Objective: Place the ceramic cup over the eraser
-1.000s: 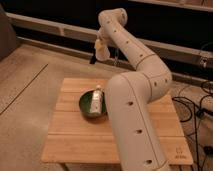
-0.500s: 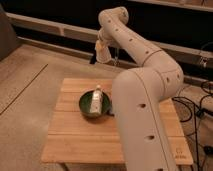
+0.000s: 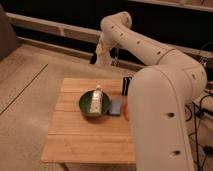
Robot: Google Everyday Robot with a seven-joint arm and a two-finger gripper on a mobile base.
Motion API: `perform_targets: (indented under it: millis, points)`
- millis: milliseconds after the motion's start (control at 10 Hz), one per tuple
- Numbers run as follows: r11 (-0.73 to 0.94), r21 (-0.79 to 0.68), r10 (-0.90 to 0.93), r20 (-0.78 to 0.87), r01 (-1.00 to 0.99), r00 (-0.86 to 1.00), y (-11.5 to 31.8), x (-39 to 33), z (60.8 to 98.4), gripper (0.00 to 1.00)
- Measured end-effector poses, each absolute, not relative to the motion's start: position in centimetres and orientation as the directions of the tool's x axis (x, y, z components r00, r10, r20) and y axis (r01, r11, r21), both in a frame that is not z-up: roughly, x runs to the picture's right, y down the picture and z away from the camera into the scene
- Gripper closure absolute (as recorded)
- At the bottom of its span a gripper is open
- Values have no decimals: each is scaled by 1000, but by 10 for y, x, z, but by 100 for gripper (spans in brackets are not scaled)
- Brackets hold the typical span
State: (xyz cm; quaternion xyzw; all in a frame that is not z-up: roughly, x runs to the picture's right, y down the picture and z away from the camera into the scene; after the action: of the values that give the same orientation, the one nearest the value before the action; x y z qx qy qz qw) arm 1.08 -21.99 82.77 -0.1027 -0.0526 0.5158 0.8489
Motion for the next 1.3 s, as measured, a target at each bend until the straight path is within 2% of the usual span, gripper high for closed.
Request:
perform_targets:
  millis: [700,1300]
  points:
    - [225,-14,965,-137,-974,224,-148,97,757,100]
    - [212,6,967,-148,-977,208,-141,101,753,100]
